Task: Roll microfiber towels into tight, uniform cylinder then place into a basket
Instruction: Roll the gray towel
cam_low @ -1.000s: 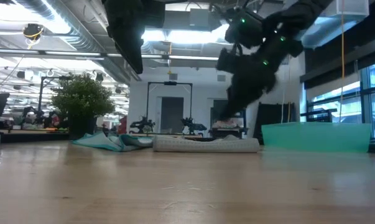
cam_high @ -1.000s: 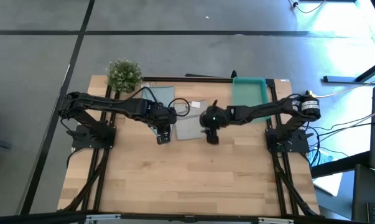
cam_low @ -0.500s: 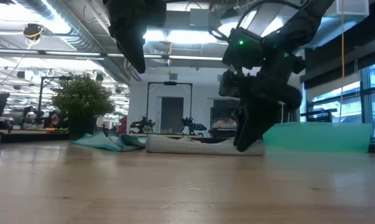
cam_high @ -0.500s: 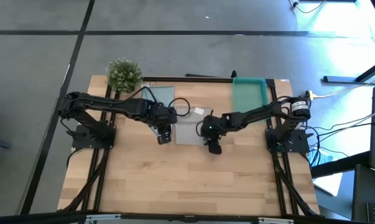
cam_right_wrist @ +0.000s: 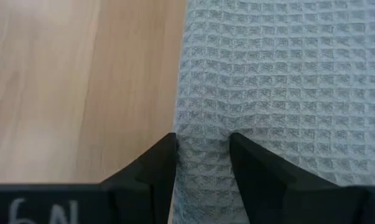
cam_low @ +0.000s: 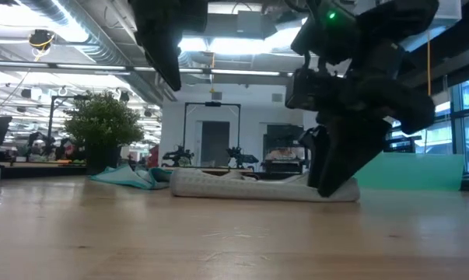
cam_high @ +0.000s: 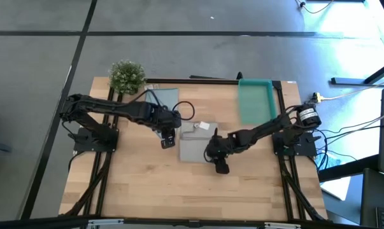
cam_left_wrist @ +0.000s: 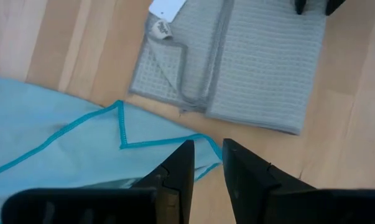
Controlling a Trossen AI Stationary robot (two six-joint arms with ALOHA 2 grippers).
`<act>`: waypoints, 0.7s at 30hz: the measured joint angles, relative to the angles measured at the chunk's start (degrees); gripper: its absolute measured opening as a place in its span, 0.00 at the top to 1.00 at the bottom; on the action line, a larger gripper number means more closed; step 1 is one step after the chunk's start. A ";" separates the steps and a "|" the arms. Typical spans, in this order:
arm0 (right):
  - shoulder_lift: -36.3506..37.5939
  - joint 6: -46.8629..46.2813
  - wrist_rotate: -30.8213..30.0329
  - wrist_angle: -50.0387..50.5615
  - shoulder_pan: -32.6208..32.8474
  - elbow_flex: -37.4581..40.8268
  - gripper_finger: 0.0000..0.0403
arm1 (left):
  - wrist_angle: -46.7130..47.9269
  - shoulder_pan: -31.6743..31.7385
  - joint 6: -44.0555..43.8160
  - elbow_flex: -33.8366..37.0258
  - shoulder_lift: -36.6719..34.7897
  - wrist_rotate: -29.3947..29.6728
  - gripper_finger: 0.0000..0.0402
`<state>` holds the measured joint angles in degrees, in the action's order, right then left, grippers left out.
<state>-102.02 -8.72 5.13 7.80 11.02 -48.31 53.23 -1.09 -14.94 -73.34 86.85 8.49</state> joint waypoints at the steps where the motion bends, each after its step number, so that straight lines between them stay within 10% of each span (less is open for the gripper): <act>1: -0.02 0.04 -0.12 -0.19 0.20 0.00 0.62 | 0.00 -0.20 0.00 0.00 0.00 -0.02 0.80; 21: 3.59 6.81 -3.99 8.42 3.60 -0.86 0.62 | 0.09 -0.58 0.07 0.00 0.02 -0.26 0.80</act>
<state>-98.43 -1.90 1.14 16.21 14.62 -49.17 53.32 -1.67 -14.87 -73.34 86.87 8.23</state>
